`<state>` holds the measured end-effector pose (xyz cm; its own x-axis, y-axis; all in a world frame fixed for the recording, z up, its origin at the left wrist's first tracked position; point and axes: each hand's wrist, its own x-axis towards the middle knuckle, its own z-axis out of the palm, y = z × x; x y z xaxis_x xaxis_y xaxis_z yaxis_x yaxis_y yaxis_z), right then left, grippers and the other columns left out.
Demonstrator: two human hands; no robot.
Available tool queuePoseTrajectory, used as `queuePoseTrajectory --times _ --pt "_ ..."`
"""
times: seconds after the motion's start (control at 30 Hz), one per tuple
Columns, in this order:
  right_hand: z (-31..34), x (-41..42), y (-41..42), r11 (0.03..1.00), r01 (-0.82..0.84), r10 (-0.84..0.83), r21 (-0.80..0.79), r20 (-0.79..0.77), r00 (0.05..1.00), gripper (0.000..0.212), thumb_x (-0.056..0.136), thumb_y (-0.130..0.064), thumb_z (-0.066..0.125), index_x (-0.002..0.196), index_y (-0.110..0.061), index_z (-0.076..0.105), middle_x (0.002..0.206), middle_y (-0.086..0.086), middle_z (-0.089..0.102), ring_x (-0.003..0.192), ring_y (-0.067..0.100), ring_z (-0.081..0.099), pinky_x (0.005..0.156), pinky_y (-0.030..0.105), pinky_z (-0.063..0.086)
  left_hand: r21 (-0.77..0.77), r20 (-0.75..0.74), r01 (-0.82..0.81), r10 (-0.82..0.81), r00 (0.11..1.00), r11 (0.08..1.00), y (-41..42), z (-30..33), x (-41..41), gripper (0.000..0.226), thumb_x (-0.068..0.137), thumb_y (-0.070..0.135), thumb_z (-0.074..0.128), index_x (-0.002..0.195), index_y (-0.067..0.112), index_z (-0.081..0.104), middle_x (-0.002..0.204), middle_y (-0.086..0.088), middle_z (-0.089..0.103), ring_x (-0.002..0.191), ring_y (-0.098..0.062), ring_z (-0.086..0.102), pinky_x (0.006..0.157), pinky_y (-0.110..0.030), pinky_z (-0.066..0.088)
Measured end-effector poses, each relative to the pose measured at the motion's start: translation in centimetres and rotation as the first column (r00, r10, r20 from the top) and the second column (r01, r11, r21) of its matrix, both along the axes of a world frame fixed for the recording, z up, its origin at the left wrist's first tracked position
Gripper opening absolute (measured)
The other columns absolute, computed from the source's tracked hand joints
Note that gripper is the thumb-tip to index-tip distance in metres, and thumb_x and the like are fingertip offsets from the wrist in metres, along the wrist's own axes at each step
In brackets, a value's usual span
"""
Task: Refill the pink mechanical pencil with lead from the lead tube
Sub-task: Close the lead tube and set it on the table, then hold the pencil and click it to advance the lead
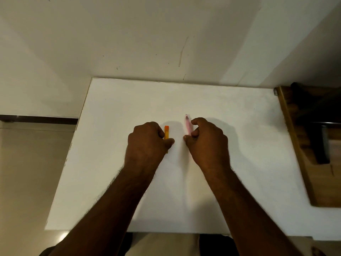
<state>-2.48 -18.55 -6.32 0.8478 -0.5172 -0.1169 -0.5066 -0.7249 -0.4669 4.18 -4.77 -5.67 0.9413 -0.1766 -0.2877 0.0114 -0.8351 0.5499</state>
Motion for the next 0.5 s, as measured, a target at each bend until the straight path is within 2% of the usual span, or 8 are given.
queuePoseTrajectory --times 0.07,0.13,0.2,0.27,0.33,0.4,0.47,0.5 --pt "0.2 0.1 -0.1 0.997 0.046 -0.048 0.056 0.028 0.998 0.041 0.088 -0.027 0.072 0.127 -0.018 0.063 0.104 0.002 0.075 0.094 0.023 0.071 0.081 0.028 0.049 0.005 0.012 0.007 -0.007 1.0 1.0 0.1 0.2 0.0 0.034 0.073 0.047 0.084 0.088 0.02 0.069 0.087 0.002 0.073 0.08 -0.017 0.067 0.066 -0.026 0.039" --pt "0.6 0.3 -0.5 0.936 0.128 -0.178 0.329 0.126 0.976 0.03 0.09 -0.021 0.069 0.12 -0.021 0.067 0.098 0.0 0.075 0.088 0.02 0.072 0.085 0.036 0.059 -0.003 0.041 0.004 -0.004 0.999 1.0 0.3 0.3 0.1 0.037 0.072 0.051 0.083 0.087 0.021 0.069 0.084 0.003 0.071 0.077 -0.016 0.064 0.062 -0.026 0.038" --pt "1.2 0.5 -0.7 0.754 0.113 -0.321 0.647 0.213 0.923 0.019 0.096 -0.014 0.061 0.112 -0.02 0.07 0.093 0.0 0.074 0.083 0.018 0.074 0.085 0.041 0.062 -0.028 0.079 -0.014 0.016 0.997 1.0 0.6 0.4 0.3 0.036 0.072 0.054 0.082 0.084 0.022 0.069 0.078 0.007 0.067 0.075 -0.015 0.064 0.059 -0.025 0.038" --pt "1.9 0.8 -1.0 0.564 -0.014 -0.405 0.826 0.291 0.867 0.019 0.101 -0.008 0.053 0.107 -0.015 0.069 0.087 0.001 0.071 0.079 0.018 0.073 0.084 0.039 0.062 -0.059 0.115 -0.028 0.035 0.993 0.998 0.7 0.5 0.5 0.035 0.072 0.056 0.081 0.081 0.026 0.067 0.072 0.012 0.062 0.069 -0.012 0.062 0.055 -0.022 0.037" --pt "2.7 0.9 -1.3 0.409 -0.154 -0.452 0.899 0.347 0.822 0.021 0.099 -0.003 0.048 0.099 -0.013 0.066 0.079 0.003 0.068 0.072 0.016 0.066 0.077 0.034 0.059 -0.095 0.145 -0.036 0.049 0.988 0.995 0.8 0.5 0.5 0.032 0.074 0.057 0.08 0.079 0.028 0.065 0.065 0.016 0.059 0.063 -0.003 0.058 0.052 -0.019 0.034" --pt "3.2 0.9 -1.4 0.263 -0.253 -0.487 0.931 0.354 0.798 0.021 0.09 -0.008 0.044 0.092 -0.013 0.065 0.073 0.005 0.062 0.065 0.014 0.054 0.069 0.029 0.049 -0.112 0.165 -0.031 0.05 0.985 0.993 0.7 0.4 0.4 0.031 0.075 0.058 0.077 0.077 0.03 0.063 0.063 0.017 0.058 0.061 0.003 0.056 0.051 -0.018 0.032" --pt "3.6 0.8 -1.6 0.098 -0.33 -0.5 0.939 0.333 0.8 0.027 0.089 -0.028 0.043 0.088 -0.011 0.064 0.068 0.005 0.054 0.063 0.016 0.042 0.066 0.031 0.038 -0.116 0.176 -0.019 0.039 0.984 0.993 0.7 0.3 0.3 0.032 0.077 0.059 0.076 0.076 0.029 0.064 0.063 0.017 0.059 0.061 0.004 0.056 0.051 -0.018 0.032" --pt "3.7 0.8 -1.7 0.024 -0.348 -0.504 0.937 0.312 0.805 0.039 0.091 -0.042 0.042 0.086 -0.01 0.064 0.065 0.004 0.05 0.062 0.016 0.039 0.064 0.032 0.036 -0.118 0.179 -0.015 0.036 0.983 0.993 0.7 0.2 0.3 0.032 0.077 0.059 0.075 0.076 0.029 0.064 0.063 0.017 0.06 0.062 0.004 0.057 0.051 -0.018 0.032"
